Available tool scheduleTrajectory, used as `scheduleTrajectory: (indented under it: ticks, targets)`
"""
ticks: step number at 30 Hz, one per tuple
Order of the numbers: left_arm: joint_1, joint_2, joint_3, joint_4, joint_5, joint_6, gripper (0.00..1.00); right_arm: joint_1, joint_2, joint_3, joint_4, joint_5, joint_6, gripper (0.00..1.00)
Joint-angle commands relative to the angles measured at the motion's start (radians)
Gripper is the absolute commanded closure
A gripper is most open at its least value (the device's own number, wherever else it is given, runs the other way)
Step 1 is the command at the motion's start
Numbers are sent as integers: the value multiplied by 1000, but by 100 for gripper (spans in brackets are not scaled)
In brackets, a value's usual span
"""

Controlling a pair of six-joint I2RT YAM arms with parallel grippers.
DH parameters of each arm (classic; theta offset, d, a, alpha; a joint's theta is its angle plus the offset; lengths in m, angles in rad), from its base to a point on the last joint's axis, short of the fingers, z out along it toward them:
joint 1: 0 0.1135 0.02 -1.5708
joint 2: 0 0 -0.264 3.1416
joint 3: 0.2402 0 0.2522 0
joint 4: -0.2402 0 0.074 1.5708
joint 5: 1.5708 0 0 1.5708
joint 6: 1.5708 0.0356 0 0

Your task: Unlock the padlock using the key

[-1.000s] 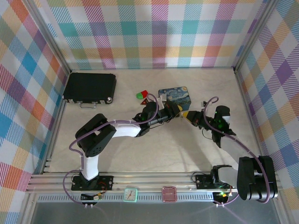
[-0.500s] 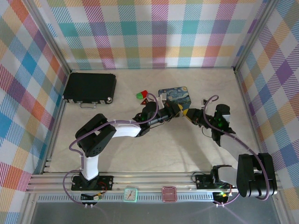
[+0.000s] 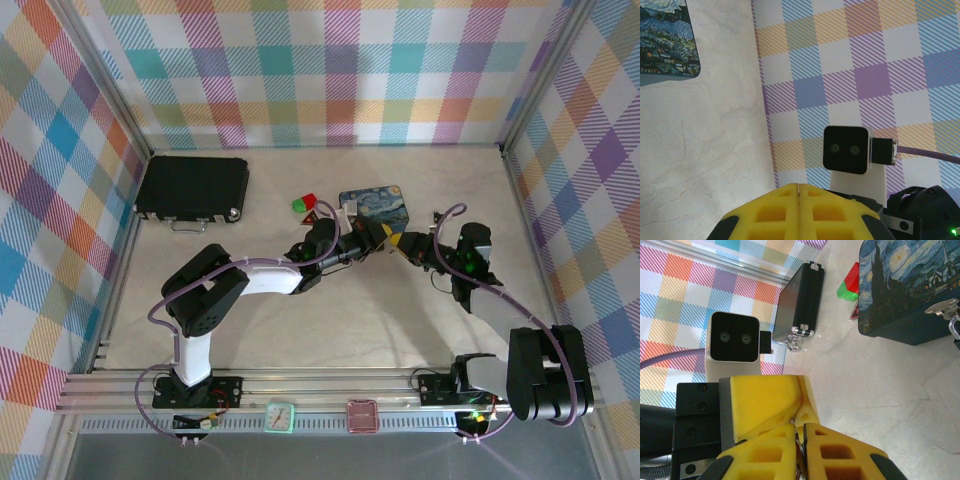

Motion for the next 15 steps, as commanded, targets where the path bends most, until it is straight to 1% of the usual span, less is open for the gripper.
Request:
scheduleTrajectory:
  ticks: [1,2,7,12,15]
  targets:
    - [-13,0,8,48,-8,-6,100,8,-9,14,8,-29,-11,89]
    - [-14,0,8,48,-9,-6,100,8,-14,14,-5,-29,-16,86]
    - [-14,-3,9,50,-15,-3,100,8,-62,19,-82,-12,-51,78]
    - [-14,-1,8,50,-21,-2,100,9,-75,15,-100,-13,-54,78]
    - [-13,0,9,51,-17,-2,100,9,-62,10,-81,-11,-48,81]
